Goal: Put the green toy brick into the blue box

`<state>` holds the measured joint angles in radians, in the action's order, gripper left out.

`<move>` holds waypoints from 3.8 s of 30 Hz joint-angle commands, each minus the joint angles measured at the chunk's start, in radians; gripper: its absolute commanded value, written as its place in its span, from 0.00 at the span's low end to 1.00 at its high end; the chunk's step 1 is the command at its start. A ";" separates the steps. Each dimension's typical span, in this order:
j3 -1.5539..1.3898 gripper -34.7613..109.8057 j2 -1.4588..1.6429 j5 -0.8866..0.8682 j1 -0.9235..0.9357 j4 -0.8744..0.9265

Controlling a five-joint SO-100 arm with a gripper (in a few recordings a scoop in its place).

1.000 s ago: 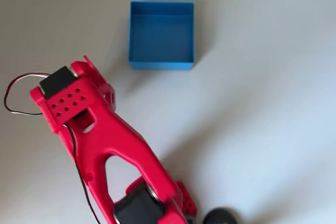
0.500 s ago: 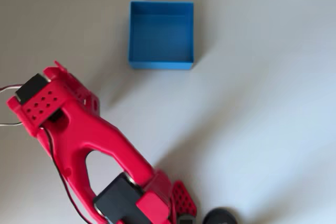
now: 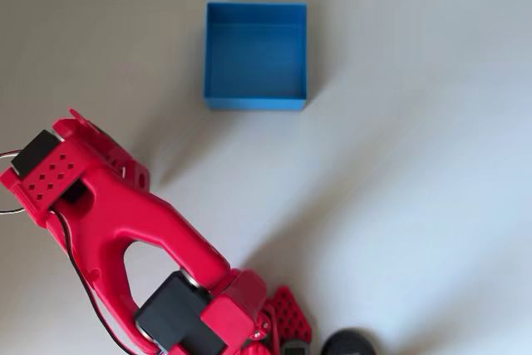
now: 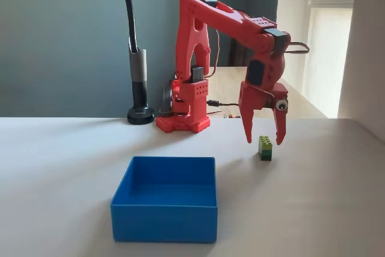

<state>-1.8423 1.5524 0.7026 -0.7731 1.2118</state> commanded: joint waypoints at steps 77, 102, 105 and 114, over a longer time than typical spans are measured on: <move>0.523 0.24 0.153 -0.324 0.657 -0.081; 0.502 0.24 -0.095 -0.371 0.807 -0.080; 0.522 0.24 -0.156 -0.373 0.807 -0.078; 0.560 0.24 -0.261 -0.373 0.811 -0.078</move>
<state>-1.3407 1.2701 0.3175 0.0322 1.1275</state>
